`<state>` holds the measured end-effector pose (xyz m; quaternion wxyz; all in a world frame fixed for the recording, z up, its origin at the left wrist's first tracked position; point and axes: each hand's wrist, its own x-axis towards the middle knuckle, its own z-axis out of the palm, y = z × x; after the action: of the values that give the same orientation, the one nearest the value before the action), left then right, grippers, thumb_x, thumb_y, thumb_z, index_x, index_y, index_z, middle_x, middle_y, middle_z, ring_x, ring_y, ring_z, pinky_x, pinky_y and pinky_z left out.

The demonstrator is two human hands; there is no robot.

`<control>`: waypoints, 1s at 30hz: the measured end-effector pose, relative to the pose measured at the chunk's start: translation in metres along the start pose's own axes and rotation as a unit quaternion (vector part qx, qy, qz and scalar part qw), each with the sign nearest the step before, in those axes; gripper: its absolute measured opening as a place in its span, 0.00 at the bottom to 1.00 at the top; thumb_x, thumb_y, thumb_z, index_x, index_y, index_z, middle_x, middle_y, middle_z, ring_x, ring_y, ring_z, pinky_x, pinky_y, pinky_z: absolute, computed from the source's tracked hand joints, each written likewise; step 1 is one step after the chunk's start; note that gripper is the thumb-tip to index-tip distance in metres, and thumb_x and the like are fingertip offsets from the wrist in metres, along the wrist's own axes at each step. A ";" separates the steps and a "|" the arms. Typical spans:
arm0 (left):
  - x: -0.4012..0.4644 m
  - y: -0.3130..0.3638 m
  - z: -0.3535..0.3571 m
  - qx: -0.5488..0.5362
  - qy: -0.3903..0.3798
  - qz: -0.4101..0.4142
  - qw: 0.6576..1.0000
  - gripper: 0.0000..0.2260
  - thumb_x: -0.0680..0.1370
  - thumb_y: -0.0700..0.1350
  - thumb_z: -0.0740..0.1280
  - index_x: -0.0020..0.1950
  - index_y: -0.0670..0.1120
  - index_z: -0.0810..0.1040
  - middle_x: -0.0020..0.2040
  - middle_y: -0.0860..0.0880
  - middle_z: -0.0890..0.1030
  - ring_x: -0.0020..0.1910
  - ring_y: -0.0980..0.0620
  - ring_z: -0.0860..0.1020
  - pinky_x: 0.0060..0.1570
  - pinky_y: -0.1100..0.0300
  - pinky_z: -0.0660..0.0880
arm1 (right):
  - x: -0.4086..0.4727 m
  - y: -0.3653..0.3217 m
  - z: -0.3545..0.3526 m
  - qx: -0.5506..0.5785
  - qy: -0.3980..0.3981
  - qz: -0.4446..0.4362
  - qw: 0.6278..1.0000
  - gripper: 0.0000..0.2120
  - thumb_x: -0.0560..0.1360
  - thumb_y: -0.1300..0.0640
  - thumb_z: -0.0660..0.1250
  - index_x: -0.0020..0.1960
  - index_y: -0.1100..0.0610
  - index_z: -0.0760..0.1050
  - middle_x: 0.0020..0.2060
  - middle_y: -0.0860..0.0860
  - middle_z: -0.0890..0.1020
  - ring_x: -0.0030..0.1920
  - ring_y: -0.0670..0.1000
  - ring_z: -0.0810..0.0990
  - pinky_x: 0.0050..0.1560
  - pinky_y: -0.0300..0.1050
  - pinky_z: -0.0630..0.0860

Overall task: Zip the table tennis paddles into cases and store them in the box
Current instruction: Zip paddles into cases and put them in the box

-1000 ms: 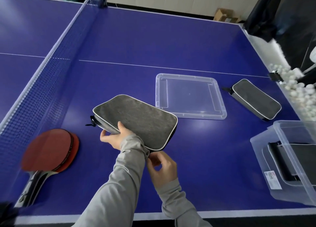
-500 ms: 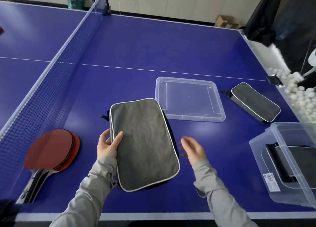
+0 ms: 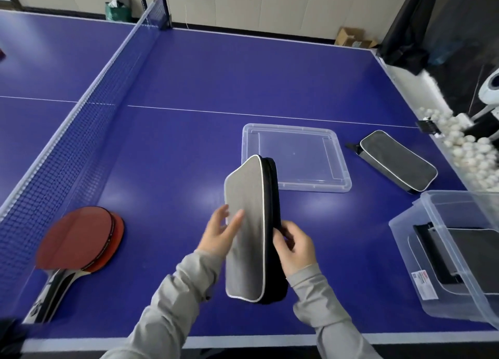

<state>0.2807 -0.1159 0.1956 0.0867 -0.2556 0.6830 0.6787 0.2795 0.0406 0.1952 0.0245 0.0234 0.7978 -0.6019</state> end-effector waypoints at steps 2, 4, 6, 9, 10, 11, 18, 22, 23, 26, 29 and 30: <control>-0.017 0.009 0.019 -0.045 -0.080 -0.031 0.995 0.23 0.76 0.54 0.63 0.70 0.54 0.63 0.65 0.54 0.70 0.61 0.55 0.73 0.50 0.50 0.76 | -0.007 0.001 0.002 -0.042 0.000 -0.026 0.999 0.09 0.73 0.63 0.68 0.44 0.49 0.75 0.35 0.41 0.80 0.34 0.35 0.78 0.36 0.25 0.72; -0.025 0.010 0.030 -0.051 -0.084 -0.015 0.995 0.25 0.76 0.49 0.67 0.71 0.53 0.63 0.64 0.53 0.70 0.58 0.55 0.76 0.54 0.47 0.76 | -0.014 0.004 0.004 -0.066 -0.014 -0.035 0.997 0.10 0.73 0.62 0.68 0.46 0.47 0.75 0.35 0.37 0.80 0.35 0.35 0.79 0.35 0.25 0.72; -0.027 0.007 0.032 -0.031 -0.060 -0.005 0.998 0.26 0.76 0.43 0.68 0.71 0.51 0.64 0.64 0.50 0.71 0.59 0.47 0.77 0.59 0.42 0.74 | -0.016 0.008 0.004 -0.079 -0.019 -0.035 0.996 0.07 0.73 0.61 0.68 0.47 0.49 0.77 0.36 0.37 0.80 0.36 0.36 0.80 0.35 0.25 0.72; -0.024 -0.001 0.018 0.002 -0.039 0.010 0.999 0.21 0.76 0.40 0.67 0.67 0.51 0.68 0.60 0.48 0.75 0.52 0.46 0.80 0.55 0.43 0.77 | -0.013 0.017 -0.004 -0.111 -0.010 -0.042 0.993 0.05 0.73 0.61 0.68 0.49 0.57 0.79 0.36 0.42 0.81 0.36 0.38 0.79 0.36 0.23 0.71; -0.021 -0.006 0.009 0.011 -0.024 0.017 1.000 0.19 0.76 0.40 0.67 0.65 0.51 0.69 0.58 0.46 0.77 0.49 0.47 0.80 0.54 0.46 0.77 | -0.011 0.021 -0.010 -0.123 -0.001 -0.038 0.992 0.05 0.72 0.62 0.69 0.48 0.59 0.79 0.36 0.45 0.81 0.36 0.40 0.78 0.36 0.22 0.70; -0.017 -0.011 -0.002 0.022 -0.001 0.025 0.999 0.18 0.76 0.38 0.67 0.63 0.52 0.70 0.56 0.45 0.78 0.46 0.47 0.79 0.53 0.48 0.77 | -0.008 0.026 -0.017 -0.131 0.007 -0.023 0.991 0.04 0.72 0.63 0.69 0.47 0.60 0.79 0.35 0.47 0.80 0.34 0.41 0.77 0.36 0.21 0.69; 0.034 -0.066 -0.077 0.137 0.128 -0.060 0.981 0.19 0.70 0.33 0.68 0.53 0.54 0.75 0.45 0.45 0.81 0.53 0.41 0.79 0.58 0.43 0.74 | 0.023 0.088 -0.084 -0.139 0.010 0.172 0.975 0.06 0.75 0.64 0.65 0.50 0.66 0.76 0.44 0.61 0.81 0.45 0.57 0.78 0.51 0.50 0.73; 0.055 -0.096 -0.082 0.162 0.118 -0.073 0.977 0.20 0.70 0.32 0.70 0.57 0.50 0.76 0.44 0.46 0.80 0.54 0.41 0.78 0.60 0.46 0.73 | 0.033 0.122 -0.098 -0.160 0.007 0.238 0.958 0.07 0.76 0.64 0.64 0.51 0.67 0.76 0.49 0.64 0.82 0.46 0.57 0.78 0.53 0.51 0.73; 0.058 -0.103 -0.081 0.167 0.125 -0.075 0.975 0.20 0.70 0.32 0.70 0.57 0.49 0.76 0.44 0.47 0.79 0.54 0.41 0.78 0.59 0.48 0.73 | 0.035 0.129 -0.099 -0.164 0.005 0.249 0.954 0.07 0.76 0.64 0.64 0.51 0.67 0.76 0.49 0.64 0.81 0.47 0.58 0.78 0.53 0.51 0.73; 0.063 -0.114 -0.076 0.179 0.160 -0.071 0.968 0.20 0.70 0.32 0.68 0.60 0.48 0.76 0.46 0.47 0.80 0.53 0.42 0.78 0.55 0.55 0.71 | 0.039 0.145 -0.100 -0.207 0.009 0.282 0.937 0.09 0.76 0.62 0.64 0.53 0.66 0.76 0.50 0.62 0.82 0.51 0.61 0.79 0.55 0.51 0.72; 0.064 -0.121 -0.067 0.264 0.162 -0.041 0.950 0.28 0.71 0.35 0.69 0.70 0.45 0.67 0.64 0.41 0.74 0.61 0.40 0.72 0.61 0.51 0.67 | 0.038 0.153 -0.097 -0.282 0.011 0.278 0.918 0.15 0.75 0.61 0.65 0.61 0.62 0.73 0.57 0.61 0.79 0.57 0.60 0.76 0.59 0.48 0.69; 0.061 -0.122 -0.062 0.335 0.149 -0.022 0.930 0.33 0.71 0.41 0.71 0.73 0.46 0.63 0.70 0.42 0.67 0.67 0.40 0.67 0.64 0.48 0.64 | 0.036 0.153 -0.094 -0.318 0.014 0.244 0.916 0.20 0.74 0.60 0.67 0.65 0.61 0.70 0.60 0.61 0.76 0.60 0.60 0.73 0.61 0.50 0.68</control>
<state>0.3000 -0.1837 0.0631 0.0796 -0.3251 0.8698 0.3624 0.2530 0.1734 0.0713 0.1656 0.2167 0.9168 -0.2918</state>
